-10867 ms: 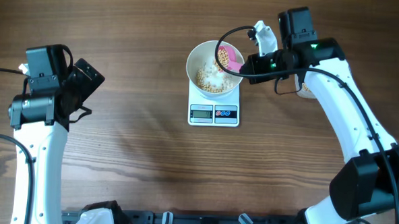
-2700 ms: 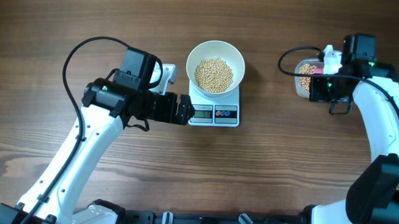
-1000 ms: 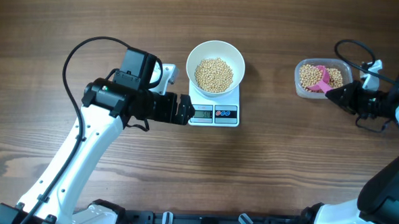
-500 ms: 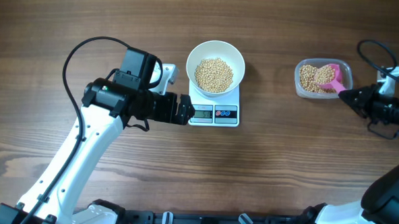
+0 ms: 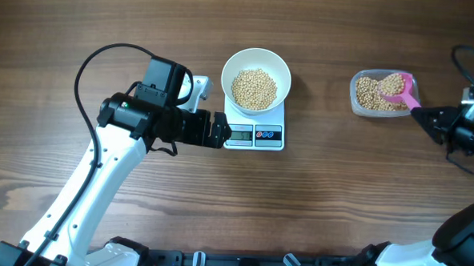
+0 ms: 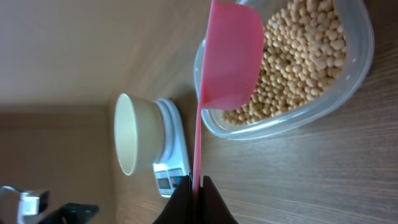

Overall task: Scoop item into bowl and weigh 150g on scale
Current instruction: 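Scoop soybeans and lift the filled scoop out of the tub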

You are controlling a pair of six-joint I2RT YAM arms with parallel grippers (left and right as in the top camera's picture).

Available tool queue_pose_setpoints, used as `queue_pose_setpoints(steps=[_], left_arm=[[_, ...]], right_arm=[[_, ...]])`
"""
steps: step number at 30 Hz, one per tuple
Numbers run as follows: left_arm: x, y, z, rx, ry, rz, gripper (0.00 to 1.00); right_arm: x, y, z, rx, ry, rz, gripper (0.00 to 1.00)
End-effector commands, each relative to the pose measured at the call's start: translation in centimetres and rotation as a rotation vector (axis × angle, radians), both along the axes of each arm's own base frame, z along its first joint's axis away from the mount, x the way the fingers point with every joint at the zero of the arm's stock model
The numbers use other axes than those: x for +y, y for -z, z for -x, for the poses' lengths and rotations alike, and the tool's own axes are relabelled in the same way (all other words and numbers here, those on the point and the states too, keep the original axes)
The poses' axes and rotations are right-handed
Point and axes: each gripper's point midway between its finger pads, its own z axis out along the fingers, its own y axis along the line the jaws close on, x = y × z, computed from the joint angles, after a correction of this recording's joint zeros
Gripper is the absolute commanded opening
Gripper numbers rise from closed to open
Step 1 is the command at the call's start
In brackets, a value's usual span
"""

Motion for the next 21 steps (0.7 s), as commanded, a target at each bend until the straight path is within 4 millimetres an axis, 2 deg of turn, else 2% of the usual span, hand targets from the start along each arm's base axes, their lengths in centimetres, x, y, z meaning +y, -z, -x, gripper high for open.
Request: queue_pose_setpoints(steps=[1, 4, 10, 13, 16, 21], left_arm=[[-0.4, 0.1, 0.2, 0.009, 0.011, 0.013, 1.0], [-0.4, 0.1, 0.2, 0.009, 0.011, 0.013, 1.0], [-0.3, 0.1, 0.1, 0.009, 0.01, 0.013, 1.0], [-0.4, 0.1, 0.2, 0.009, 0.011, 0.013, 1.0], [-0.4, 0.1, 0.2, 0.009, 0.011, 0.013, 1.0], [-0.4, 0.1, 0.2, 0.009, 0.011, 0.013, 1.0]], right_arm=[[0.6, -2.3, -0.4, -0.127, -0.006, -0.148, 0.04], [1.0, -3.5, -0.5, -0.173, -0.013, -0.206, 0.04], [2.4, -7.3, -0.8, -0.317, -0.052, -0.381, 0.04], [3.6, -7.7, -1.0, -0.324, -0.088, -0.404, 0.04], [5.7, -7.7, -1.3, -0.306, -0.144, -0.418, 0.04], [11.0, -7.4, -1.6, -0.248, -0.288, -0.437, 0.04]])
